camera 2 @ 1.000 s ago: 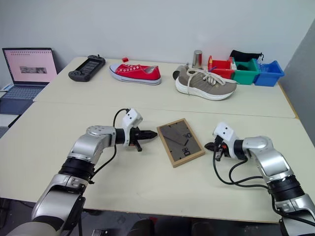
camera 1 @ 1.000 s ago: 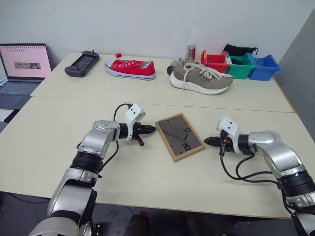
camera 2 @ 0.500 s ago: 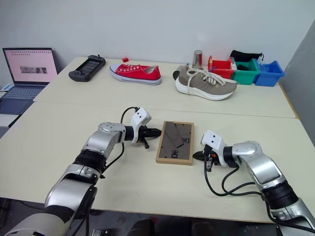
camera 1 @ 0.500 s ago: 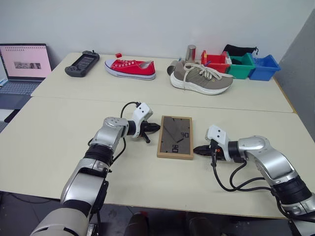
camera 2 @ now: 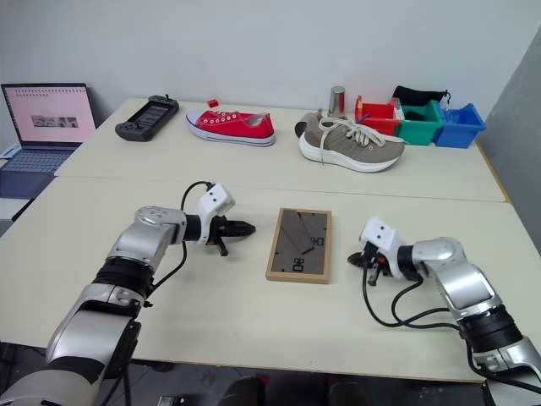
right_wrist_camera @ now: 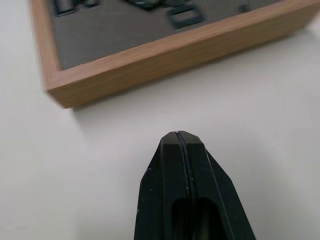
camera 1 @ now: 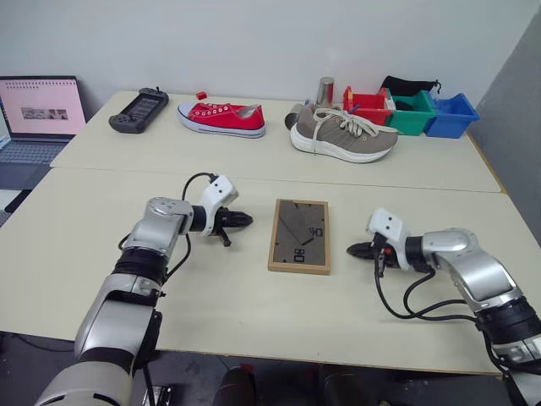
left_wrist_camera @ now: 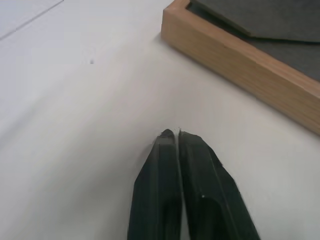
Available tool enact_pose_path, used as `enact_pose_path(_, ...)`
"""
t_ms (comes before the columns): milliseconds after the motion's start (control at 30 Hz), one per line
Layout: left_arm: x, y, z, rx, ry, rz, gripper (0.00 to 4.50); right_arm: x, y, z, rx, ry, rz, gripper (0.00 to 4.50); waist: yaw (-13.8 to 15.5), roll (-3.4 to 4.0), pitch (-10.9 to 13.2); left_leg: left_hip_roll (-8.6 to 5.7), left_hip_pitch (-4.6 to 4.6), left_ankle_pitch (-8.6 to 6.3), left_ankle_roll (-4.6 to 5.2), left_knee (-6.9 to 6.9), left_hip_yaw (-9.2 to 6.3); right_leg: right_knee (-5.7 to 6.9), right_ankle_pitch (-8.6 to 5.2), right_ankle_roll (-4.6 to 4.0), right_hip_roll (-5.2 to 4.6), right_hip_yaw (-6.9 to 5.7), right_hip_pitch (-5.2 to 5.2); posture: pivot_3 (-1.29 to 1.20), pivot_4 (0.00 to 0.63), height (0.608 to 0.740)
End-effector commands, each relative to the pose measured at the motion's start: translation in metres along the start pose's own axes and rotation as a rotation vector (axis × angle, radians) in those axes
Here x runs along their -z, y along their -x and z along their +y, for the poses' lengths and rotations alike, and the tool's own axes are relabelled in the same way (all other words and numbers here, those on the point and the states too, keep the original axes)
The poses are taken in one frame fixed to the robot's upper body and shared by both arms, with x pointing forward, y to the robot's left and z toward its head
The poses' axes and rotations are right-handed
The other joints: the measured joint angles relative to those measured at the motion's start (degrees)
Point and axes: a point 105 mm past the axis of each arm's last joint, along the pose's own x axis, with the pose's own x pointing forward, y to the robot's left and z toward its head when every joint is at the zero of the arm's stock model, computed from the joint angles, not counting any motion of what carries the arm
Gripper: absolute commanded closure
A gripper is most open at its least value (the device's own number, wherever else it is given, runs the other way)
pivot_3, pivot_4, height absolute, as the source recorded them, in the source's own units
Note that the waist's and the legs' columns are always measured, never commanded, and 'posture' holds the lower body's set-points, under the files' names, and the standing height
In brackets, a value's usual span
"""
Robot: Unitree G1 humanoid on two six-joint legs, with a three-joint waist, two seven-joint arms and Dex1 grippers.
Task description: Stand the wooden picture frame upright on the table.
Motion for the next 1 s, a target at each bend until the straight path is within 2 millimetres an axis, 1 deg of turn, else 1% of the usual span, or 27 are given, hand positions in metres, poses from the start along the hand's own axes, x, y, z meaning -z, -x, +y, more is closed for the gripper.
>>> enact_pose_path(33,-0.022,0.014,-0.012,0.106,0.165,-0.093,3.32,-0.015,0.004,-0.028,0.121,0.067,-0.037,4.50,0.0,0.00,0.0,0.00,0.01,0.00,0.00,0.00,-0.01,0.01,0.00,0.00,0.00,-0.01,0.00,0.00,0.150,0.740)
enact_pose_path(67,-0.022,0.015,-0.014,0.127,0.230,-0.092,3.06,-0.017,0.002,-0.032,0.136,0.070,-0.041,4.50,0.0,0.00,0.0,0.00,0.00,0.00,0.00,0.00,-0.02,0.00,0.00,0.00,0.00,-0.03,0.00,0.00,0.150,0.740)
enact_pose_path(133,-0.021,0.017,-0.019,0.153,0.307,-0.087,2.66,-0.019,-0.003,-0.035,0.146,0.072,-0.051,4.50,0.0,0.00,0.0,-0.01,0.00,0.00,0.00,0.01,-0.02,0.00,0.00,0.00,0.00,-0.02,0.01,0.00,0.150,0.740)
enact_pose_path(267,-0.021,0.015,-0.031,0.242,0.469,-0.102,1.64,-0.024,-0.017,-0.035,0.146,0.080,-0.069,4.50,0.0,0.00,0.0,0.00,-0.01,0.00,0.00,0.00,-0.04,0.01,0.00,0.00,-0.01,-0.04,0.00,0.00,0.150,0.740)
enact_pose_path(300,-0.022,0.014,-0.032,0.248,0.498,-0.108,1.46,-0.024,-0.019,-0.035,0.148,0.082,-0.069,4.50,0.0,0.00,0.0,0.01,-0.01,0.00,0.00,0.00,-0.04,0.01,0.00,-0.01,0.00,-0.05,0.00,0.00,0.150,0.740)
enact_pose_path(367,-0.023,0.011,-0.032,0.241,0.544,-0.114,0.91,-0.024,-0.022,-0.034,0.148,0.087,-0.070,4.50,0.0,0.00,0.0,0.01,0.00,0.00,-0.01,0.00,-0.05,0.03,0.00,0.00,-0.01,-0.06,0.00,0.00,0.150,0.740)
enact_pose_path(400,-0.025,0.009,-0.030,0.237,0.567,-0.122,0.78,-0.024,-0.023,-0.033,0.146,0.088,-0.071,4.50,0.0,0.00,0.0,0.01,0.00,0.00,-0.01,0.00,-0.05,0.03,0.00,-0.01,-0.01,-0.06,0.00,0.00,0.150,0.740)
enact_pose_path(500,-0.023,0.008,-0.026,0.227,0.625,-0.113,0.16,-0.022,-0.023,-0.031,0.139,0.088,-0.068,4.50,0.1,0.00,0.0,0.00,-0.01,0.00,-0.01,0.01,-0.05,0.03,0.00,0.00,-0.01,-0.06,0.00,0.00,0.150,0.740)
enact_pose_path(533,-0.021,0.008,-0.026,0.228,0.625,-0.104,0.05,-0.021,-0.022,-0.031,0.137,0.088,-0.067,4.50,0.1,0.00,0.0,0.00,0.00,0.00,-0.01,0.02,-0.05,0.04,0.00,0.00,-0.01,-0.06,0.00,0.00,0.150,0.740)
enact_pose_path(667,-0.015,0.005,-0.033,0.263,0.672,-0.043,0.05,-0.020,-0.022,-0.028,0.129,0.088,-0.064,4.50,-0.1,0.00,0.0,0.01,0.02,0.01,-0.01,0.00,-0.04,0.05,0.00,-0.01,-0.01,-0.05,0.00,0.00,0.150,0.740)
enact_pose_path(733,-0.008,0.002,-0.040,0.286,0.762,0.034,0.05,-0.021,-0.024,-0.026,0.125,0.092,-0.064,4.50,-0.1,0.00,0.0,0.01,0.01,0.01,-0.01,0.00,-0.04,0.05,0.00,-0.01,-0.01,-0.05,0.00,0.00,0.150,0.740)
enact_pose_path(800,-0.005,0.001,-0.045,0.300,0.809,0.092,0.05,-0.023,-0.026,-0.025,0.126,0.101,-0.068,4.50,-0.1,0.00,0.0,0.00,0.01,0.01,-0.01,0.01,-0.05,0.06,0.00,-0.01,-0.01,-0.06,0.00,0.00,0.150,0.740)
enact_pose_path(900,-0.007,0.001,-0.047,0.304,0.825,0.110,0.05,-0.026,-0.026,-0.024,0.129,0.100,-0.077,4.50,-0.3,0.01,0.0,-0.01,0.02,0.00,-0.01,0.00,-0.03,0.07,0.00,0.00,-0.01,-0.05,0.00,0.00,0.150,0.740)
enact_pose_path(1000,-0.015,0.000,-0.047,0.329,0.764,0.054,0.05,-0.027,-0.026,-0.021,0.124,0.100,-0.081,4.50,-0.4,0.01,0.0,0.00,0.04,0.01,-0.02,0.00,-0.04,0.08,0.00,-0.01,-0.01,-0.05,0.00,0.00,0.150,0.740)
